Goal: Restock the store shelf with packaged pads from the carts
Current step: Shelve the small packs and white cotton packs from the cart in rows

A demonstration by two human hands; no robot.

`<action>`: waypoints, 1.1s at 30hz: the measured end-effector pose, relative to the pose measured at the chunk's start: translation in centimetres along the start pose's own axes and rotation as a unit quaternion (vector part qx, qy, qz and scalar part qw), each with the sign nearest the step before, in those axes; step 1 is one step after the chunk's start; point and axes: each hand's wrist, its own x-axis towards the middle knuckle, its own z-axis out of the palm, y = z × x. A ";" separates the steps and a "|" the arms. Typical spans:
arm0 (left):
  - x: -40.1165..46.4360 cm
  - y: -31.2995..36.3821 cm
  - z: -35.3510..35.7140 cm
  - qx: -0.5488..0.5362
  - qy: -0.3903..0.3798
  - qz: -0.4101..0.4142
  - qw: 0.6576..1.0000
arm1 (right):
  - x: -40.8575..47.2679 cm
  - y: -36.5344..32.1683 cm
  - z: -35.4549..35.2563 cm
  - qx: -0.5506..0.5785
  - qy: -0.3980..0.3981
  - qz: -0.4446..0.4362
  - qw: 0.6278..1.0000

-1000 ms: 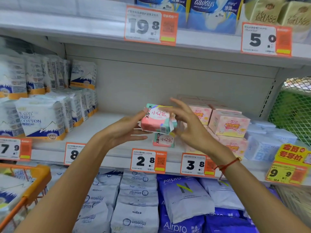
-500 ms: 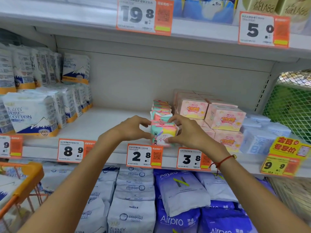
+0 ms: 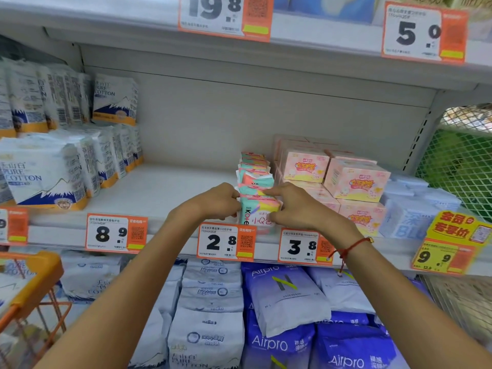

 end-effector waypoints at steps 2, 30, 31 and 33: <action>0.2 -0.2 0.1 0.001 0.009 0.000 1.000 | 0.0 0.0 0.1 -0.014 0.009 0.002 1.000; -3.5 -1.3 -5.1 -0.031 0.199 0.017 0.979 | 0.1 -2.0 -3.1 0.056 0.094 -0.023 0.994; -4.6 -1.6 -6.1 -0.028 0.211 0.014 0.977 | 0.3 -3.0 -3.0 0.066 0.102 -0.041 0.992; -7.4 -2.8 -8.0 0.008 0.237 -0.011 0.971 | 0.9 -5.4 -2.1 0.099 0.094 -0.082 0.987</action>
